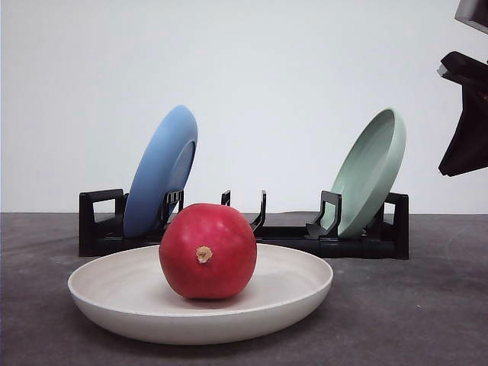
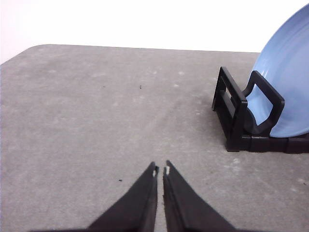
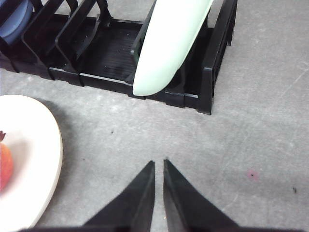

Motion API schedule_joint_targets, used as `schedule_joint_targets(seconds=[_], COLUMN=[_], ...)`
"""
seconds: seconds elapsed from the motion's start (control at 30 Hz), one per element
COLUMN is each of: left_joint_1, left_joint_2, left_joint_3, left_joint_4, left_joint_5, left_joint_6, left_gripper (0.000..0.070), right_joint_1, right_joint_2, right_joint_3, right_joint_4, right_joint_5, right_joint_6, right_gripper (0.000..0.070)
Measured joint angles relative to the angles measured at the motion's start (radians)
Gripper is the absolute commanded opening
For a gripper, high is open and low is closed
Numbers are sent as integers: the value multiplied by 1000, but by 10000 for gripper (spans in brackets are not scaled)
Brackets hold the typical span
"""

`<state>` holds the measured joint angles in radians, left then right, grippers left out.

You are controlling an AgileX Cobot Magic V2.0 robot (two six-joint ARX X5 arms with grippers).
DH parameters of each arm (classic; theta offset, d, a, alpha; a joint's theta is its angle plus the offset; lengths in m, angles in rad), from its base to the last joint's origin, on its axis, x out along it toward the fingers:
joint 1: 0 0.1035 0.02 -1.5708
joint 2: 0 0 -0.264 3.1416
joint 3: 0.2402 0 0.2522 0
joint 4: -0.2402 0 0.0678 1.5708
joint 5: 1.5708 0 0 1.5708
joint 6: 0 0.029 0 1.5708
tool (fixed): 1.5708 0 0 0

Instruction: Place pomegranate in white plate

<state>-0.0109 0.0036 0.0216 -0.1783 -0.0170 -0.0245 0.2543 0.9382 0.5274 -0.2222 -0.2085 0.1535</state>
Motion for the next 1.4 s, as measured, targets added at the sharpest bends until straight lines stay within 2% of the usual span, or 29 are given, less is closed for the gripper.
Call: schedule_joint_targets(seconds=[0.9, 1.03, 1.2, 1.4], left_joint_1=[0, 0, 0, 0], left_joint_2=[0, 0, 0, 0], left_joint_3=[0, 0, 0, 0], left_joint_4=[0, 1, 1, 1], left_joint_5=[-1, -1, -2, -2], left_joint_6=[13, 13, 13, 13], left_gripper=[0, 0, 0, 0], right_joint_1=[0, -6, -36, -116], right_joint_2=[0, -11, -126, -339], right_joint_3=[0, -1, -39, -165], right_joint_4=[2, 1, 4, 18], right_joint_5=[0, 25, 78, 135], right_joint_6=[-2, -57, -132, -150], right_gripper=[26, 26, 26, 26])
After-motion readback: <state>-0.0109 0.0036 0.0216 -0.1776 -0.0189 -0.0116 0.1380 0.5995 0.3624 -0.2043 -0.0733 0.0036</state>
